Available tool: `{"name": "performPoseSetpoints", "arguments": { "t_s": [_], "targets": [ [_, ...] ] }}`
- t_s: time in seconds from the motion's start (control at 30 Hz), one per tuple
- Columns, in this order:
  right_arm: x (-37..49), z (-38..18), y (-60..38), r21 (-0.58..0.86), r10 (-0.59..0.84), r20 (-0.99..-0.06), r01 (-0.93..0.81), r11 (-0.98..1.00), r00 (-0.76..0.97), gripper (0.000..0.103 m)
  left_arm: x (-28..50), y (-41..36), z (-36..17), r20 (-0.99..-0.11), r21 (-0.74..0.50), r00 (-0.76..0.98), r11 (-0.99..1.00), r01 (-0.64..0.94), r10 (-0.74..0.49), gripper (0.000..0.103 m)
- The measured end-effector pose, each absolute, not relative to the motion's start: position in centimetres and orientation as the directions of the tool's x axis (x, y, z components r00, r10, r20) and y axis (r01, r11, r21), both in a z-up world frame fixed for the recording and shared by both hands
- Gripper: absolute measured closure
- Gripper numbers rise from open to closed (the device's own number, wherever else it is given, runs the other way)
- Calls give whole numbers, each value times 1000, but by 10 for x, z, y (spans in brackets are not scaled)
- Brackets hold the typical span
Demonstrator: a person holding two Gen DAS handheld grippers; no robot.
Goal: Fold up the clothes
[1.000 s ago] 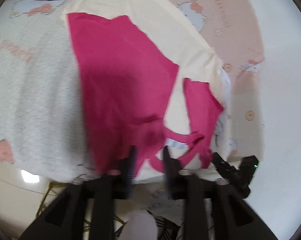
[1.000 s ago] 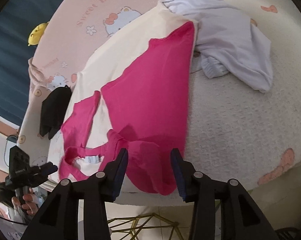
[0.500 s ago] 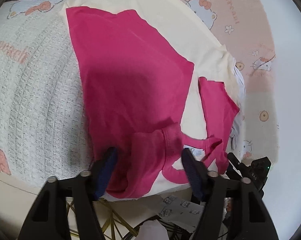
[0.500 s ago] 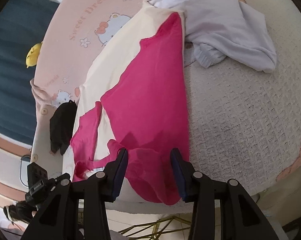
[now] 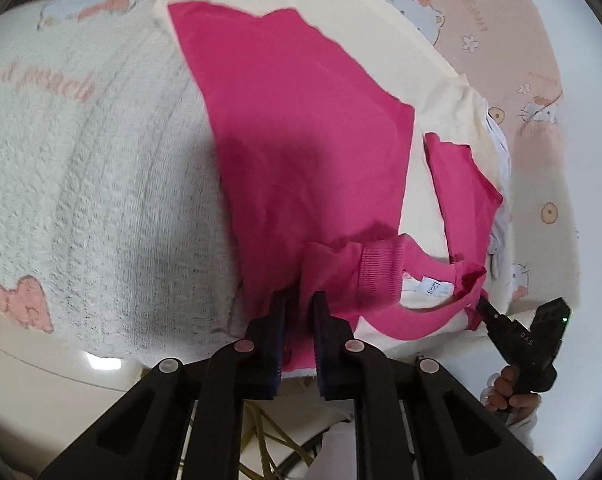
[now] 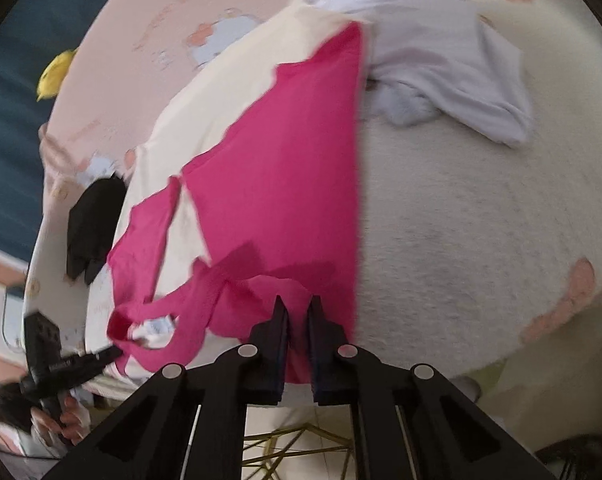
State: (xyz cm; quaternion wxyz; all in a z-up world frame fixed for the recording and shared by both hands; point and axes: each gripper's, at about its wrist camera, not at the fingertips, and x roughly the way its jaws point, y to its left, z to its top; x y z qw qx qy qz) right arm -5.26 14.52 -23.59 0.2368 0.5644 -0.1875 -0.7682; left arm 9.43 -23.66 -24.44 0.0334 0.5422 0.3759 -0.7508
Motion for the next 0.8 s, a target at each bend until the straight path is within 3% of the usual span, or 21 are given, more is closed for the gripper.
{"name": "performPoseSetpoints", "arguments": {
  "t_s": [0.07, 0.23, 0.4, 0.53, 0.8],
  "targets": [
    [-55, -241, 153, 565, -572, -784, 103, -819, -242, 102, 93, -235, -244, -845, -517, -406, -725, 456, 348, 92],
    [-53, -237, 149, 524, -545, -800, 150, -838, -251, 102, 87, -229, -233, -846, -505, -415, -751, 426, 334, 92],
    [-52, -227, 156, 617, -638, -726, 169, -769, -256, 93, 89, -245, -234, -688, -725, -494, -546, 421, 532, 91],
    [-46, -225, 156, 632, -663, -707, 199, -749, -248, 78, 91, -249, -234, -716, -696, -489, -566, 443, 497, 91],
    [-39, -234, 150, 597, -638, -739, 228, -769, -217, 77, 90, -233, -242, -770, -634, -422, -648, 422, 479, 91]
  ]
}}
